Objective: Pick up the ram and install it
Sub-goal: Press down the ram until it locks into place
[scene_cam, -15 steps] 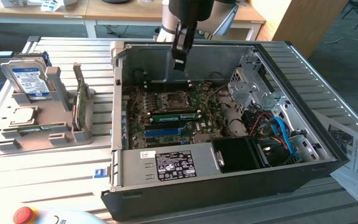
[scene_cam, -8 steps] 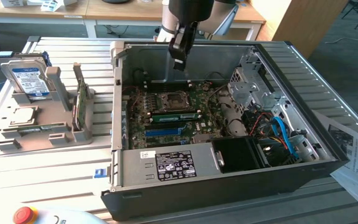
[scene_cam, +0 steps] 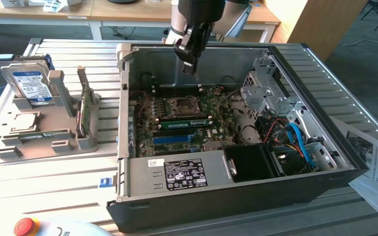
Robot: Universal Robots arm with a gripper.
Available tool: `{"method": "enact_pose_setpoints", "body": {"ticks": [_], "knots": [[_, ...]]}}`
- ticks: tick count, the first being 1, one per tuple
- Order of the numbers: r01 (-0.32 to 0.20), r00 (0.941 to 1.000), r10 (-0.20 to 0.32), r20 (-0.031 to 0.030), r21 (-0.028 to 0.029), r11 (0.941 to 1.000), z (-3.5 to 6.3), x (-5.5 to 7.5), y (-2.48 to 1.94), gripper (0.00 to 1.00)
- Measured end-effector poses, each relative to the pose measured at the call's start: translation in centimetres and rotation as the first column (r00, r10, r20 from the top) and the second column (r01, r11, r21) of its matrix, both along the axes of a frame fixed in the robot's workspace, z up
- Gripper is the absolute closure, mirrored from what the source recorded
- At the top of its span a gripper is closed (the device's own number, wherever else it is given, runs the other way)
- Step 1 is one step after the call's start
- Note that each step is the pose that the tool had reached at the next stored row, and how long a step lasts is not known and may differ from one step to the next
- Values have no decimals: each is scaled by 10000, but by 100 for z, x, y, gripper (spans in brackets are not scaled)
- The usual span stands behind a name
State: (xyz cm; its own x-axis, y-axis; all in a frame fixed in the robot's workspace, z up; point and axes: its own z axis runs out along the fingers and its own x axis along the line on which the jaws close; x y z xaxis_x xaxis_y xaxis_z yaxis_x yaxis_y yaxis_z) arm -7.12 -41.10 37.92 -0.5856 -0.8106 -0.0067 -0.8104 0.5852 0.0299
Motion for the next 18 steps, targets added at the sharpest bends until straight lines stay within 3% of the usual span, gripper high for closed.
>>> {"method": "enact_pose_setpoints", "body": {"ticks": [5, 9, 14, 18], "knots": [[747, 9972, -747, 0, 0, 9972, -1, 0, 0, 90], [1344, 9909, -1344, 0, 0, 9909, -1, 0, 0, 90], [2072, 9783, -2072, 0, 0, 9783, -1, 0, 0, 90], [2659, 9640, -2659, 0, 0, 9640, -2, 0, 0, 90]]}}
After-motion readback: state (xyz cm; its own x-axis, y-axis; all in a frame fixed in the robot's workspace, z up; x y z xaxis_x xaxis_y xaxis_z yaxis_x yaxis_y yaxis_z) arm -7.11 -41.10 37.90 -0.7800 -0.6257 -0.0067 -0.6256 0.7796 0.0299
